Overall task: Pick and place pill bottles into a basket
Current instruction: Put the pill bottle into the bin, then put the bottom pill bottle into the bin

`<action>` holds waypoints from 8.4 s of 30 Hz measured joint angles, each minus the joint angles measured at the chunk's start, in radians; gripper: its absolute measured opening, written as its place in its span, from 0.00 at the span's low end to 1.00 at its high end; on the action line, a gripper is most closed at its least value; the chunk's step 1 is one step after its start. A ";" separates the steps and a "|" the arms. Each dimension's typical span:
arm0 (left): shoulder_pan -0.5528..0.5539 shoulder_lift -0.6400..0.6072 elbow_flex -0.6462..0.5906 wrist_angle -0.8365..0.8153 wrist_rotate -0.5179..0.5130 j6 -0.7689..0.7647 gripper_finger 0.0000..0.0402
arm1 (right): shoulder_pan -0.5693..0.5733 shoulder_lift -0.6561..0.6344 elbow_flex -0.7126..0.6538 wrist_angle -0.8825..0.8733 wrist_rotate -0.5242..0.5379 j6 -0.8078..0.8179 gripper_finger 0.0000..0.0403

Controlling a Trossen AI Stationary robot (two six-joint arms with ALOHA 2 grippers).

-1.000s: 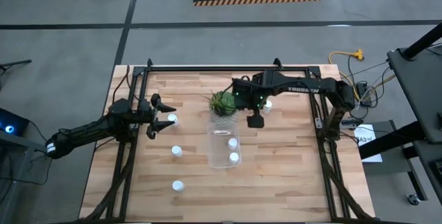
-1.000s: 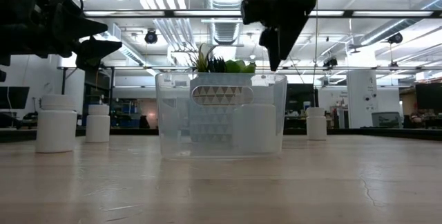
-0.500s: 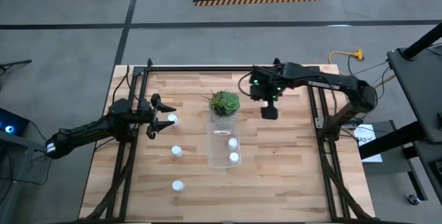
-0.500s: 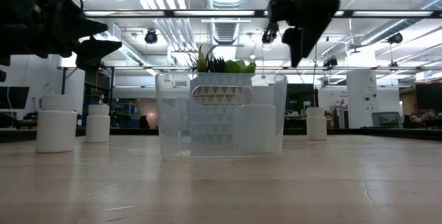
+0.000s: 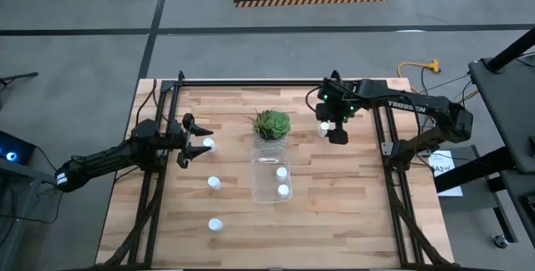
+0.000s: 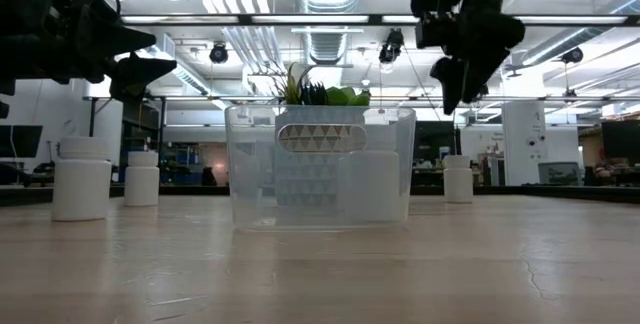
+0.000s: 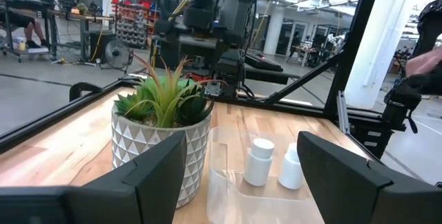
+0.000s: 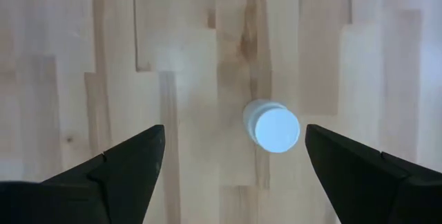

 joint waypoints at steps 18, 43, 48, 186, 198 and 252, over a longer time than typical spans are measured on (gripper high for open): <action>0.000 -0.001 0.000 0.000 0.000 0.000 0.64 | -0.127 0.007 -0.119 0.172 -0.051 -0.170 0.82; 0.000 0.000 0.000 0.000 0.000 0.000 0.64 | -0.140 0.176 -0.144 0.227 -0.066 -0.190 0.82; 0.000 0.000 0.000 0.000 0.000 0.000 0.64 | -0.144 0.177 -0.146 0.227 -0.066 -0.192 0.79; 0.000 0.000 0.000 0.000 0.000 0.000 0.64 | 0.397 0.585 0.424 0.175 0.129 0.085 0.36; 0.000 0.000 0.000 0.000 0.000 0.000 0.64 | 0.397 0.587 0.433 0.172 0.125 0.073 0.60; 0.000 0.000 0.000 0.000 0.000 0.000 0.64 | 0.395 0.444 0.922 0.060 0.170 0.429 0.63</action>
